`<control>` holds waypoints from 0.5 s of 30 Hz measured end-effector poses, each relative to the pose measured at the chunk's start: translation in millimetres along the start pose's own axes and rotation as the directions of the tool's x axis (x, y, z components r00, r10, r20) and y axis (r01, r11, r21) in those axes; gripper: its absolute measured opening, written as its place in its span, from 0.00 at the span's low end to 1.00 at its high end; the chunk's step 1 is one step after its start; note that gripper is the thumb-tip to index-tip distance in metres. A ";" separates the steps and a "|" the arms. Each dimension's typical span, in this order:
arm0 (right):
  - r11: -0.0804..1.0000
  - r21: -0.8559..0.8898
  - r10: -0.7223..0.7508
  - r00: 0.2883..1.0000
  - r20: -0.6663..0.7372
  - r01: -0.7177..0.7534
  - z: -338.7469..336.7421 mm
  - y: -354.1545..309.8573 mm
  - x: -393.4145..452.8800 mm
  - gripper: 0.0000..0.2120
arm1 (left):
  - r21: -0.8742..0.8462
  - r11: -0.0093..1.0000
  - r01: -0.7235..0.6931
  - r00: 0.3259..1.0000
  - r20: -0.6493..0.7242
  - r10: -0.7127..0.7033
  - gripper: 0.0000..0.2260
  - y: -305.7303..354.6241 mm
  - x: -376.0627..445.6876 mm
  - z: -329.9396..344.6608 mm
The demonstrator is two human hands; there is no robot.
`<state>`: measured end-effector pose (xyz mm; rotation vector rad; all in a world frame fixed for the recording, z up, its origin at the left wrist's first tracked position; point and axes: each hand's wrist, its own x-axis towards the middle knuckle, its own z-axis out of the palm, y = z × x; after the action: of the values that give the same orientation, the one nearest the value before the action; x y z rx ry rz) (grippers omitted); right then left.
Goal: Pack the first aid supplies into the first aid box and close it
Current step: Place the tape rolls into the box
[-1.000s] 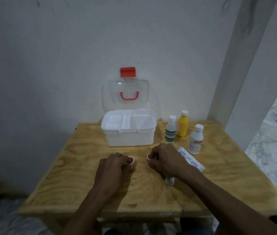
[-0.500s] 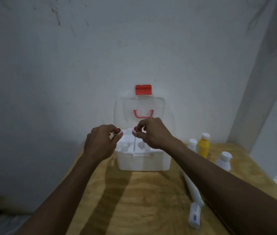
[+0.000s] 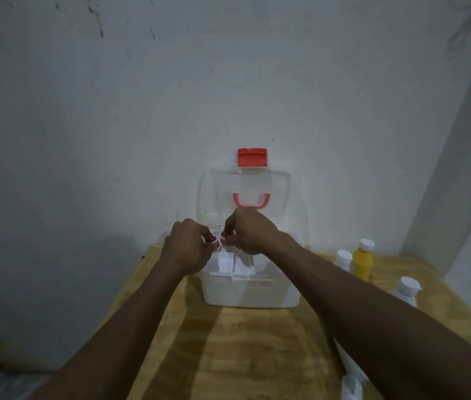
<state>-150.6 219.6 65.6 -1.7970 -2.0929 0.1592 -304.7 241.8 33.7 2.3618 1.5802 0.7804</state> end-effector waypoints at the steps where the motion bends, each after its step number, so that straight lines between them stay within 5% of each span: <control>1: 1.000 -0.005 -0.001 1.000 0.008 0.001 1.1 -0.2 1.4 0.12 | 0.001 1.000 0.002 1.000 0.001 -0.002 0.10 0.5 0.9 0.6; 15: 1.000 -0.014 0.015 1.000 0.021 -0.015 5.1 0.7 -2.8 0.13 | 0.026 1.000 -0.007 1.000 -0.014 0.007 0.11 0.9 -2.6 2.1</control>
<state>-151.5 217.8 60.1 -1.8270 -2.1003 0.1682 -303.6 239.3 31.5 2.3865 1.5978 0.7845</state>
